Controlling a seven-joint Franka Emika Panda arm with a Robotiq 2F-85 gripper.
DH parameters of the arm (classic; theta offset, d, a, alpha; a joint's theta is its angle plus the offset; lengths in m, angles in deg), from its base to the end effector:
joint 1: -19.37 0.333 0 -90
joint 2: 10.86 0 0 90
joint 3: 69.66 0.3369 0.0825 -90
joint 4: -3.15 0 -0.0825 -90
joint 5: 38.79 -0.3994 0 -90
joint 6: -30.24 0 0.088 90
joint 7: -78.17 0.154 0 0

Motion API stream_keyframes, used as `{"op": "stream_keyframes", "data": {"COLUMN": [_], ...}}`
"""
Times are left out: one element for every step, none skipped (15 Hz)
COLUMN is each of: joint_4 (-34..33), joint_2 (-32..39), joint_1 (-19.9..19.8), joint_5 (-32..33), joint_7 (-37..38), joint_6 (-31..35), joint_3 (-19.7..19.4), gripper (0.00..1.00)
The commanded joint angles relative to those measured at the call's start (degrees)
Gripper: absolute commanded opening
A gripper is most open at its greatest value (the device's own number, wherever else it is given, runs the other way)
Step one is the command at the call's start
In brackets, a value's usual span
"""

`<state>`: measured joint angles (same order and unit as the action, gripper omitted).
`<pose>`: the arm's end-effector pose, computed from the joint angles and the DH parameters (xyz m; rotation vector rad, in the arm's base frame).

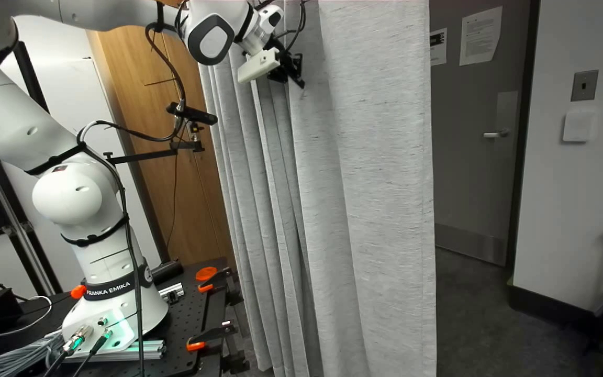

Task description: Open the curtains

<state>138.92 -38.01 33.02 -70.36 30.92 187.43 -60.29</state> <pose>0.4596 0.1934 0.5796 -2.4768 -1.0868 -1.2802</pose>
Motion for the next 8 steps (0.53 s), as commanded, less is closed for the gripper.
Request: {"op": "stream_keyframes", "data": {"joint_4": [5.7,5.4,5.2,4.9,4.6,4.3,4.1,4.0], "joint_2": [2.1,2.5,2.8,3.2,3.6,3.9,4.0,3.9], "joint_1": [3.3,3.5,3.6,3.4,3.1,3.0,3.2,3.7], "joint_5": [9.4,12.0,14.4,17.2,19.9,22.3,24.6,26.3], "joint_7": [8.3,10.4,12.7,15.3,17.7,20.2,22.3,23.7], "joint_6": [1.6,2.3,2.8,3.3,3.5,3.6,3.8,3.7], "joint_3": [1.6,1.9,2.1,2.6,3.1,3.4,3.6,3.7], "gripper": [0.0,0.0,0.0,0.0,0.0,0.0,0.0,0.0]}}
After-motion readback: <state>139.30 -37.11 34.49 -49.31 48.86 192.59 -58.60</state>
